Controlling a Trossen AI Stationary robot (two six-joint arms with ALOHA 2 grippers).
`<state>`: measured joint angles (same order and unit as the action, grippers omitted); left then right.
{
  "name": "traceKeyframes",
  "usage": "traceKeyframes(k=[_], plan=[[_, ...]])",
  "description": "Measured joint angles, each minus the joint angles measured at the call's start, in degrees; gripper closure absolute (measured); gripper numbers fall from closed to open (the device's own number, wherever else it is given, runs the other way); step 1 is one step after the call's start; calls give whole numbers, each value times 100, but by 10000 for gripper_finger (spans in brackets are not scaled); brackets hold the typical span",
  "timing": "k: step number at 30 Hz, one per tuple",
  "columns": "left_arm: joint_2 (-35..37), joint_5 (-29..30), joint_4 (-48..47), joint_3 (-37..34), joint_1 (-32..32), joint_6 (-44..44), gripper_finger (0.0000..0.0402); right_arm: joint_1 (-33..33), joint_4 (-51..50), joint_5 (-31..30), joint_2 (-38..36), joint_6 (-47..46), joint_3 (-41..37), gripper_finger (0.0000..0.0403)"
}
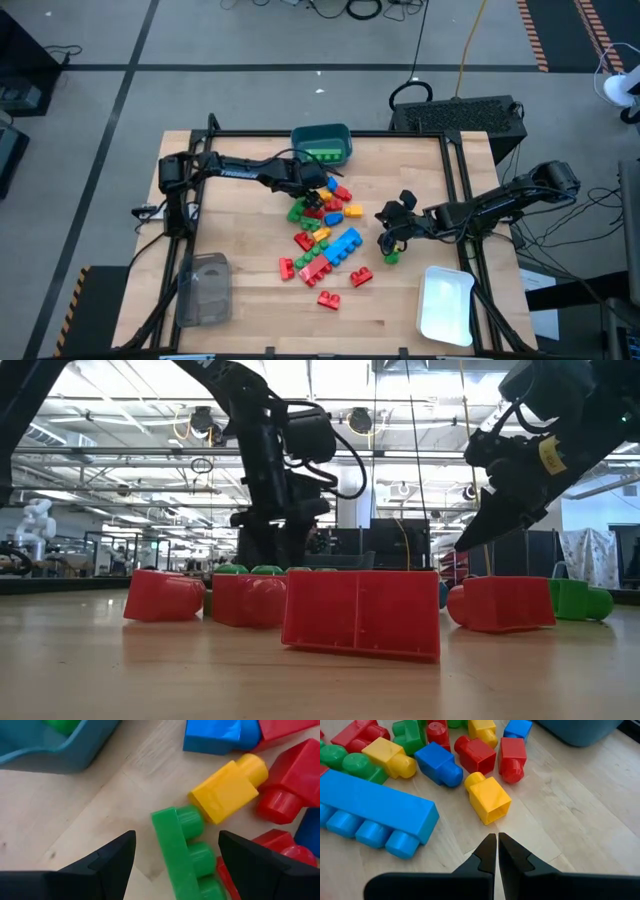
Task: Sort blocks by size
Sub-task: Put the green game piece into the blue container
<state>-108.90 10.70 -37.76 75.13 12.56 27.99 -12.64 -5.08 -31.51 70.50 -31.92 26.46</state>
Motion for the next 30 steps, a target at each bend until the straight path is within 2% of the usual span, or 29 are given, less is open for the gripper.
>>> traceKeyframes(k=[10, 18, 21, 27, 30], plan=[[-159, -155, 5, -207, -26, -24, 114, 0, 2, -7, 0, 2, -2, 399], [-157, -470, 646, -662, -15, -38, 118, 0, 4, -4, 0, 0, -2, 399], [-153, -472, 637, -680, -16, -150, 139, 0, 4, -2, 0, 0, -2, 399], [-152, -496, 628, -680, -20, -288, 218, 0, 4, 0, 0, 0, -2, 399], [-151, -494, 619, -680, -15, -352, 224, 0, 4, 1, -2, -7, -2, 399]])
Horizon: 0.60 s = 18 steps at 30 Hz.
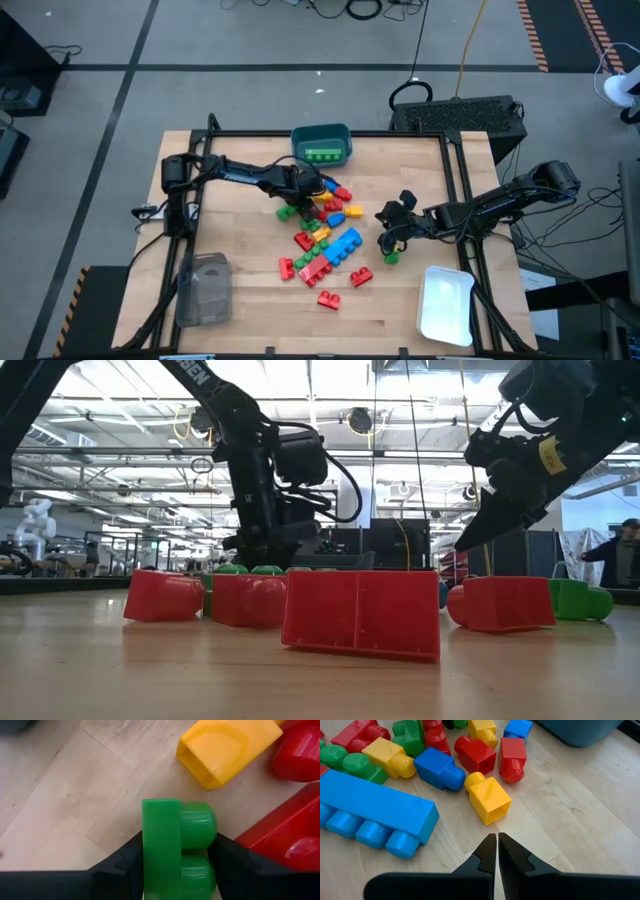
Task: Sort blocks by size
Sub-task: Put the green game piece into the blue container
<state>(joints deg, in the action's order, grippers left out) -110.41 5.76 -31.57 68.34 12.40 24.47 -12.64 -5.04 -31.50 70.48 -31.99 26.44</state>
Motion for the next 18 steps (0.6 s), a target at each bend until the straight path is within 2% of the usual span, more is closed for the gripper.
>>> traceKeyframes(k=[7, 13, 18], plan=[[-14, -230, -422, 251, 7, -301, 224, 0, 0, 2, 0, -7, 0, 399], [-15, -249, -1403, 1044, 103, -923, 224, 0, 0, 2, 0, -9, 0, 399], [-15, -249, -1848, 1866, 346, -1612, 224, 0, 2, 0, 0, -11, 0, 399]])
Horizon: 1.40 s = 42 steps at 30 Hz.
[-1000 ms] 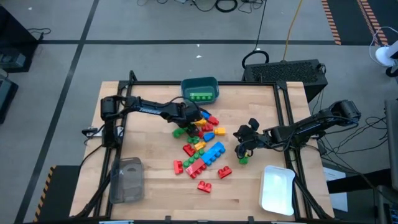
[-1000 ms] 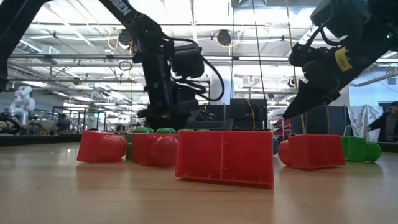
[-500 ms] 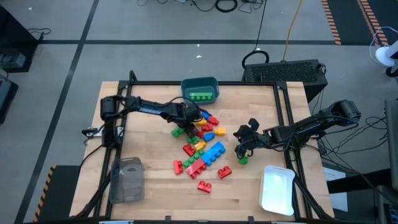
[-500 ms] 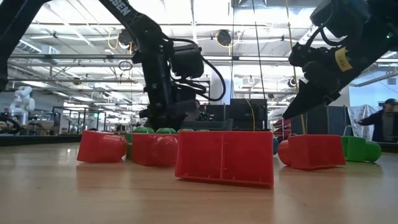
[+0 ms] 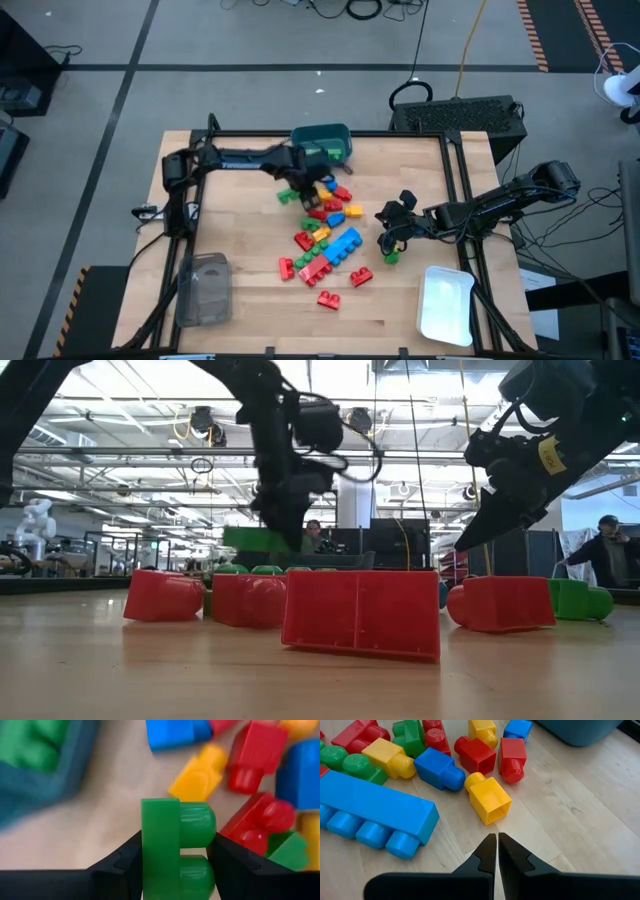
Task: Sort blocks by size
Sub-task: Put the green game piece into the blue container
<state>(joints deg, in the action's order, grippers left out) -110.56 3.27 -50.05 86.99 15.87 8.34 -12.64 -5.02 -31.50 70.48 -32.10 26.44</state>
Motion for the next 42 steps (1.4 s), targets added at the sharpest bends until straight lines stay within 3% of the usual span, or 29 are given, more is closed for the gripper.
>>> traceKeyframes(k=[10, 19, 24, 33, 42], plan=[[4, 0, 45, 1191, 836, -967, 224, 2, 6, 0, 0, -2, 0, 399], [-153, -431, 991, 1303, 1460, -1560, 224, 136, 55, -18, -2, -2, 0, 399], [-689, -670, 1371, 1378, 1622, -1921, 224, 243, 59, -22, -4, -2, 0, 399], [-1611, -670, 1108, 2309, 1769, -2720, 224, 393, 48, -16, -4, 0, 0, 399], [-1889, -608, 888, 2471, 1765, -3461, 194, 483, 39, -9, -4, 29, 0, 399]])
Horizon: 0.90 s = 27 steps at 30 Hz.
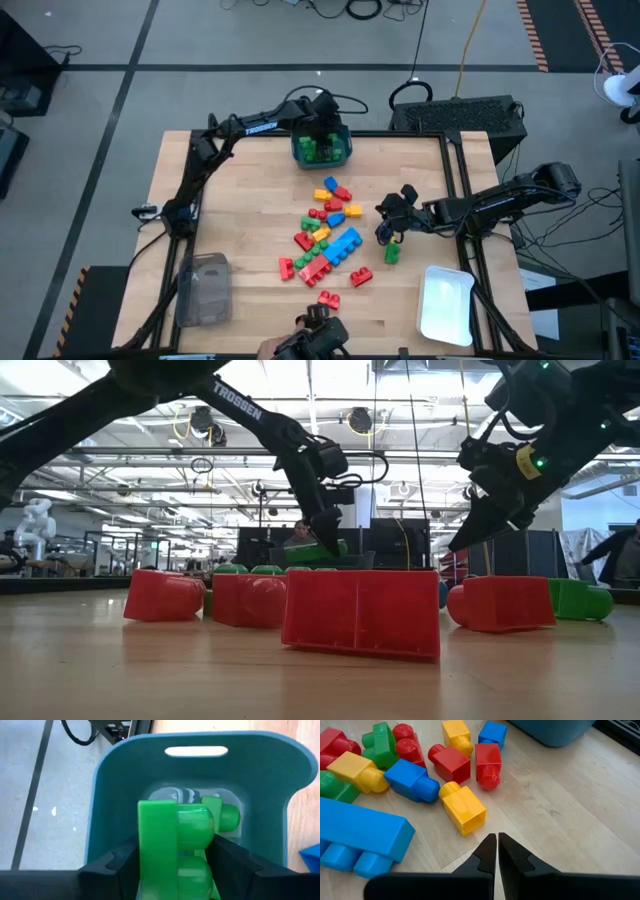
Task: Sort blocks by size
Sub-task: Put the green game piece into the blue container, then put the blue game piece into the blue container
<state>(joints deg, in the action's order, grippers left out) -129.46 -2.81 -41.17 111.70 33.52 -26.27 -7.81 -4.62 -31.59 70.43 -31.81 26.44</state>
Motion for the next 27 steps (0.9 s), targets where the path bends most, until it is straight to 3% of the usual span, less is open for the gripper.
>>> traceKeyframes(k=[6, 16, 27], plan=[[-21, 34, 50, 2, 0, 2, 189, -1, 4, -7, 0, 50, 0, 399], [349, 629, -130, 2, -133, 102, 185, -2, 4, 32, 2, 4, 0, 399], [1207, 121, -2265, 0, -676, 905, 185, -15, 2, 18, 2, -9, 0, 399]])
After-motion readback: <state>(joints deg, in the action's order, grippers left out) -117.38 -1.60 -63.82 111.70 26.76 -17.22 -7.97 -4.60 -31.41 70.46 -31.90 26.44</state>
